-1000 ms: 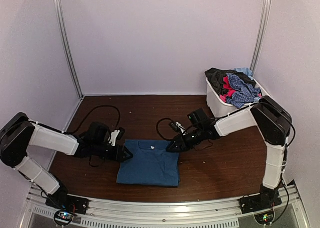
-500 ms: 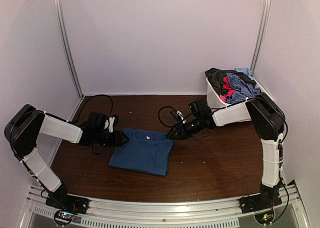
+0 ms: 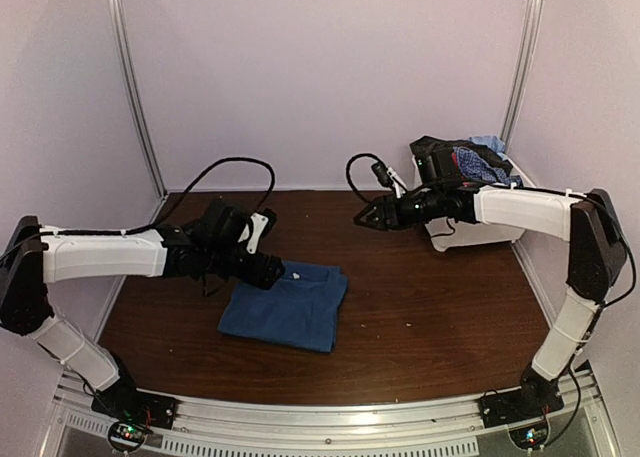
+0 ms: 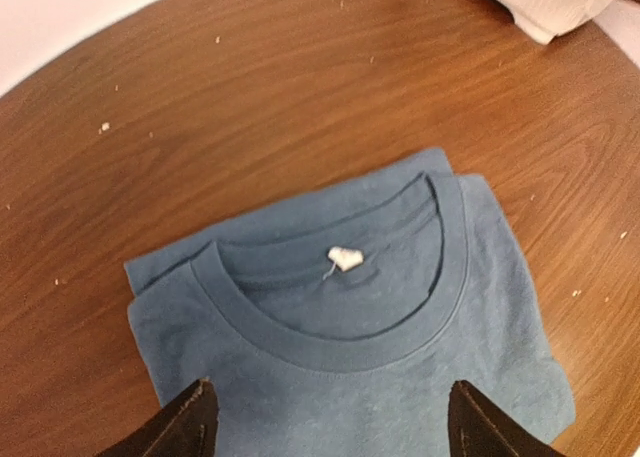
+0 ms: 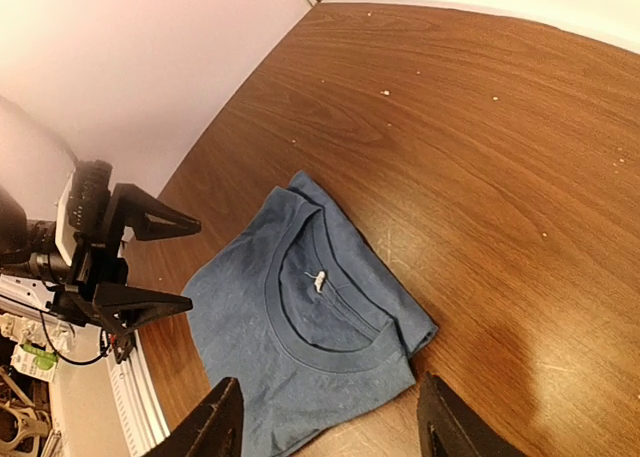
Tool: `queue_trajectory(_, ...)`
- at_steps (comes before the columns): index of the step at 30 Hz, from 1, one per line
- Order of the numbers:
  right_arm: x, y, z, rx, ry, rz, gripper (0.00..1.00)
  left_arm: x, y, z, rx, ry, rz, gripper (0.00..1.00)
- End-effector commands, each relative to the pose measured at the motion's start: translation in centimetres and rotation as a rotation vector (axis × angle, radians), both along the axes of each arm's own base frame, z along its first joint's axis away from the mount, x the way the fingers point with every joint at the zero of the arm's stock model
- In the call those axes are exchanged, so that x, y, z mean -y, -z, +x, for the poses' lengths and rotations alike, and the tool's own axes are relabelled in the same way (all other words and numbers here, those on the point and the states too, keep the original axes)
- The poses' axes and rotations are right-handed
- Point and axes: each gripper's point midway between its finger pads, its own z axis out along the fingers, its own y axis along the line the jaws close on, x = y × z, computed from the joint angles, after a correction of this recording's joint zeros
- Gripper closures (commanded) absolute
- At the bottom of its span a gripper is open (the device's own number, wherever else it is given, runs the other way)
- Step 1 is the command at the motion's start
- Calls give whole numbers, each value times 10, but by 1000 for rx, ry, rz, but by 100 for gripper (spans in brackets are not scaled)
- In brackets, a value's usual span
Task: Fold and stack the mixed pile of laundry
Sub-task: Rotate the square-folded T-shirt at the center of the board, then move the square-folded T-shirt to the corner of the board.
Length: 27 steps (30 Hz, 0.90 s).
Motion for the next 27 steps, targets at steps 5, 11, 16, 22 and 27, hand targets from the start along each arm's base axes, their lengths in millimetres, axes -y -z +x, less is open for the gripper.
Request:
queue_trajectory(5,-60,44,-60,-65,-59,-186,39,-82,10,3,-99,-296,-111,15)
queue_trajectory(11,-144,84,-99,-52,-160,-329,32,-119,8,11,-121,-393,-193,13)
queue_trajectory(16,-167,134,-94,-24,-160,-540,28,-112,-1,12,-109,-358,-233,13)
queue_trajectory(22,-118,182,-111,-60,-179,-759,27,-108,-5,14,-95,-334,-242,10)
queue_trajectory(27,-26,196,-156,-118,-227,-845,30,-104,-3,16,-97,-309,-229,9)
